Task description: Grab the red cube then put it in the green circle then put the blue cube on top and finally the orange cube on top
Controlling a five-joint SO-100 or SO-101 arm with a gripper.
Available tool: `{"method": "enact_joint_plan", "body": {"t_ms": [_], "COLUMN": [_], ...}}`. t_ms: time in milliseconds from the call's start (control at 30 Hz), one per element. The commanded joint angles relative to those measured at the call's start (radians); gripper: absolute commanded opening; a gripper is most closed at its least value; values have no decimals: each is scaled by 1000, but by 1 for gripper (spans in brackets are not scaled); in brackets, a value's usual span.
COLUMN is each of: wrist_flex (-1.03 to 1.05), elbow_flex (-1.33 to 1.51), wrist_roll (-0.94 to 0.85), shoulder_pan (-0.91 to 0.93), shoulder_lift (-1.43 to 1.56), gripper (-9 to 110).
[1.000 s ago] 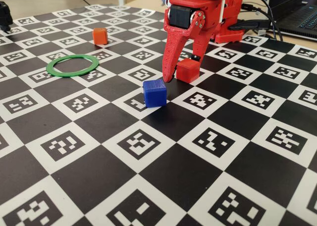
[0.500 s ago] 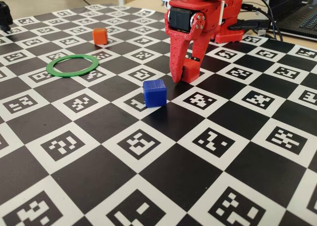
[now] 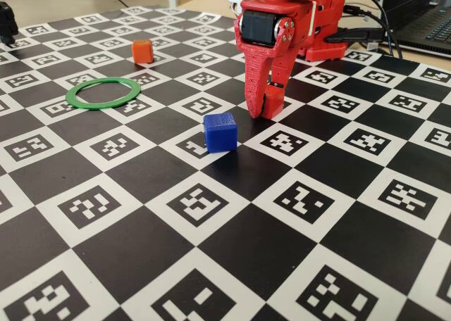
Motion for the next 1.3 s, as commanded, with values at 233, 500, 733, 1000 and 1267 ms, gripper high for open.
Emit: {"method": "enact_joint_plan", "body": {"t_ms": [233,500,733,1000,1267], "wrist_flex": [172,353,465,517,560], "elbow_flex": [-123,-253,-416,-623,-851], "wrist_roll": [-183,-342,-448,-577,-632], "shoulder_pan": [114,213,318,477,581], "shoulder_lift": [167,215,192,35,-141], "gripper": [7,6,7,7,6]}}
